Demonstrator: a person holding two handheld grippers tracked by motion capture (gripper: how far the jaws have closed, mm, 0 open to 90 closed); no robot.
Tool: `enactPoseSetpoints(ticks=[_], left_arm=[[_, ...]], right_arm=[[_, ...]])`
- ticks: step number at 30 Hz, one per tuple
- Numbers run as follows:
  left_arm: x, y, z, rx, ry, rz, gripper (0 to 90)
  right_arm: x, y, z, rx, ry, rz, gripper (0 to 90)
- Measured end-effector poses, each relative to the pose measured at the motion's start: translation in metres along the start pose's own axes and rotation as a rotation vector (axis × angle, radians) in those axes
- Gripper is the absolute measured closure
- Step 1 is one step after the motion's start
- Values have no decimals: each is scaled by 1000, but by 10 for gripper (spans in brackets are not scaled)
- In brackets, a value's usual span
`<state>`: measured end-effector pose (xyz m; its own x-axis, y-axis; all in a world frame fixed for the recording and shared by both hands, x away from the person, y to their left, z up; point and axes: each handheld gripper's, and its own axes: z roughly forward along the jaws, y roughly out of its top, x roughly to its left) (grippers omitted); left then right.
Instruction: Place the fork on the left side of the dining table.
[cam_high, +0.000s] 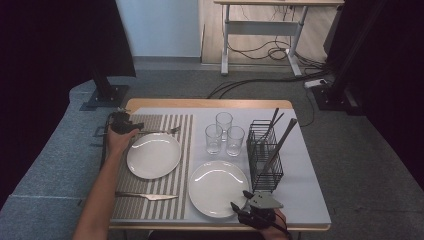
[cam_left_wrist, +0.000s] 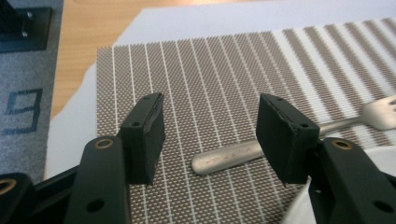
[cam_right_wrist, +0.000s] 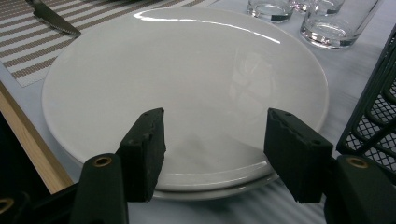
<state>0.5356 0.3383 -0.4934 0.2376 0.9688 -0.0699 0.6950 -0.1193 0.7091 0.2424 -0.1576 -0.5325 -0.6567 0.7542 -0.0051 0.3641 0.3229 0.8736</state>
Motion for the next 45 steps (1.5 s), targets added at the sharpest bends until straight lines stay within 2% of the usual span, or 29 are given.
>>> enactPoseSetpoints(ticks=[14, 26, 45], left_arm=[[-13, -1, -34, -64, -46, 16, 407], [-24, -9, -56, -94, -82, 26, 400], [-43, -17, -72, -123, -146, 49, 398]], right_arm=[[-5, 1, -4, -16, -3, 0, 387], [-8, 1, -8, -27, -7, -5, 387], [-11, 1, -9, -29, -5, -10, 387]])
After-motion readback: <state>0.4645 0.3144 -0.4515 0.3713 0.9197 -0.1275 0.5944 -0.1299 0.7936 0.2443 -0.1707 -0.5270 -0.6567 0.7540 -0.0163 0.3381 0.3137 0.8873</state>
